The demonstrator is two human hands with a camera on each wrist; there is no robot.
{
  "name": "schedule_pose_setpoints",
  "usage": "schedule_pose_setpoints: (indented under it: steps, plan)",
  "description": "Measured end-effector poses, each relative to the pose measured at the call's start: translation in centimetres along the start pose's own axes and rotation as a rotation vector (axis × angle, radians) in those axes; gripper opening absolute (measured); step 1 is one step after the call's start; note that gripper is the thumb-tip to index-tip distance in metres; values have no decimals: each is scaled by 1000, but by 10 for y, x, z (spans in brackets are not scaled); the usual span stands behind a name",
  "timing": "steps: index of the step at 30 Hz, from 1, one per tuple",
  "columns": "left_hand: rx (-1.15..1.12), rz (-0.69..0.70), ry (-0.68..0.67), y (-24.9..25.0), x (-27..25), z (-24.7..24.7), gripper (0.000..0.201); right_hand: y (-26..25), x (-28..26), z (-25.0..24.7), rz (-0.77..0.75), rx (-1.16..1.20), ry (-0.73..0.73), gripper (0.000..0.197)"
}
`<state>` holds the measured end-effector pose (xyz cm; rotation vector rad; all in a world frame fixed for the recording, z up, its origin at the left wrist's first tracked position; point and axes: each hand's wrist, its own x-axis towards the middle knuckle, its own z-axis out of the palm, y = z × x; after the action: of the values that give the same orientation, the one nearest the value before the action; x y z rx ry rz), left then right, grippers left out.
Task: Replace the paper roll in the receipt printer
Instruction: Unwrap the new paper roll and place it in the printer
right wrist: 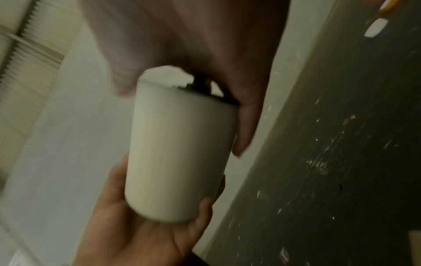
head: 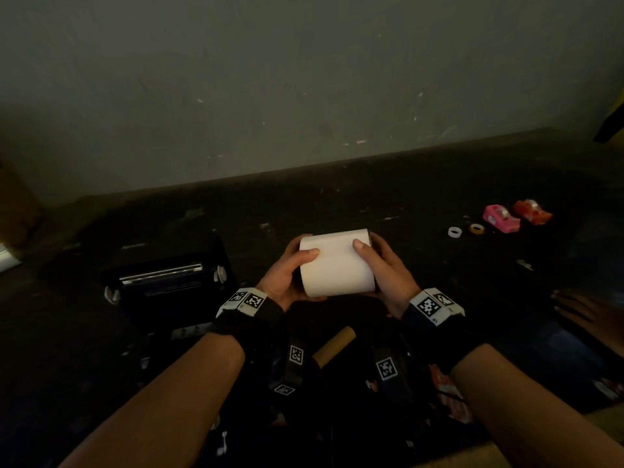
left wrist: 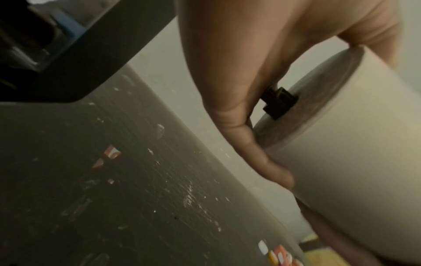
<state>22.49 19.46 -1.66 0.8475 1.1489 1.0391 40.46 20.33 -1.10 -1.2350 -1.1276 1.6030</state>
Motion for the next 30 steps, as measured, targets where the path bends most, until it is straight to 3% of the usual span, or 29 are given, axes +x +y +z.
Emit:
schedule_pose_setpoints:
  steps: [5, 9, 11, 13, 16, 20, 27, 30]
  plan:
    - [23, -27, -28, -4, -1, 5, 43, 10, 3, -2, -34, 7, 85, 65]
    - [30, -67, -49, -14, 3, 3, 35, 22, 5, -13, 24, 26, 91, 65]
    - [36, -87, 8, -24, 7, -6, 39, 29, 5, -21, 53, 16, 101, 65]
    - [209, -95, 132, -38, 10, -18, 54, 36, 4, -29, 87, 15, 105, 63]
    - [779, -105, 259, -71, 12, -38, 57, 46, 4, -38, 150, 64, 124, 65]
    - [1199, -247, 219, -111, 13, -47, 69, 56, 6, -46, 192, 116, 150, 53]
    - [1295, -303, 346, -152, 16, -45, 76, 64, 9, -52, 252, 157, 188, 45]
    - [1298, -285, 364, -155, 21, -43, 67, 68, 9, -54, 265, 155, 183, 50]
